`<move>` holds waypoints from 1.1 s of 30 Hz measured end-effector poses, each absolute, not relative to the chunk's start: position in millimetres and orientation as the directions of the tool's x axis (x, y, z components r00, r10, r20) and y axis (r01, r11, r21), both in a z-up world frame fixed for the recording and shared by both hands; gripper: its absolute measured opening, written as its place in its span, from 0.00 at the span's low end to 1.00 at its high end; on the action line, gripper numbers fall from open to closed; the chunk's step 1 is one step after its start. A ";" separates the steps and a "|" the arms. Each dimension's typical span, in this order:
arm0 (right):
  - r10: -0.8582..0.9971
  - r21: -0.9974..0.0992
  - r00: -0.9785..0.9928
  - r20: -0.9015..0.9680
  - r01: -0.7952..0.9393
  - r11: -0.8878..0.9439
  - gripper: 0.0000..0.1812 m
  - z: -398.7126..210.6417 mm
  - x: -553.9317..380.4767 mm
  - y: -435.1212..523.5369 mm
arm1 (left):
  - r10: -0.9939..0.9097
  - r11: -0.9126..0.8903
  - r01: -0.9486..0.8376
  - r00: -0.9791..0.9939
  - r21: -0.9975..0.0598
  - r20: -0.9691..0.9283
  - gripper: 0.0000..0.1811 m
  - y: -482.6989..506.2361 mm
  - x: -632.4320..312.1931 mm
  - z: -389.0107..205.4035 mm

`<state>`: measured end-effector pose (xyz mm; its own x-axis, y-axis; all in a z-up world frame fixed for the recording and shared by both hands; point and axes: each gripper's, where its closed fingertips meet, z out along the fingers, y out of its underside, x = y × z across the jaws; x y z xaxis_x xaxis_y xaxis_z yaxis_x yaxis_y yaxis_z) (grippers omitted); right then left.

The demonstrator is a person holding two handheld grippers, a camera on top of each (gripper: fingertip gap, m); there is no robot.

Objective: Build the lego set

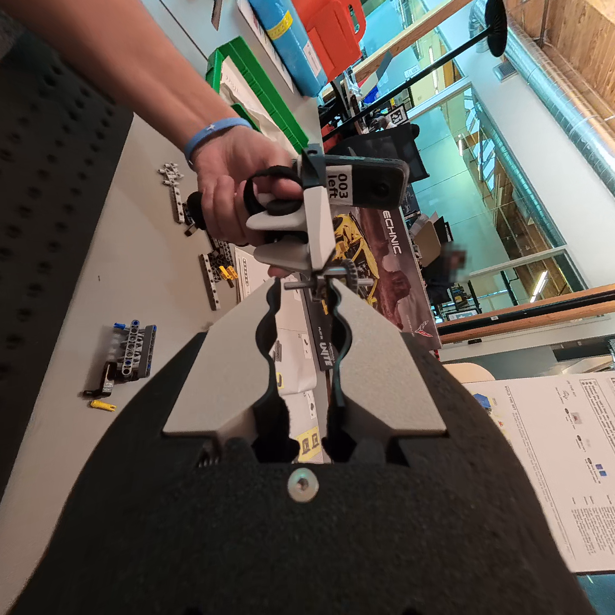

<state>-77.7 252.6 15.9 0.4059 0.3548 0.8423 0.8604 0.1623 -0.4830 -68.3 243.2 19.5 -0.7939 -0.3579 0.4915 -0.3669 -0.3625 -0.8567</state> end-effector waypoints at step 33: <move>0.602 -0.929 0.743 0.291 0.070 0.363 0.13 37.4 -74.8 239.7 | -0.753 0.248 0.030 -0.623 -0.968 -0.212 0.11 235.3 -71.9 29.1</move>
<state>-74.8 239.7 37.4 0.7434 0.6021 0.2912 0.0703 0.3627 -0.9293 -71.9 235.3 29.1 -0.6234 -0.7526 -0.2121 0.0303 0.2478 -0.9683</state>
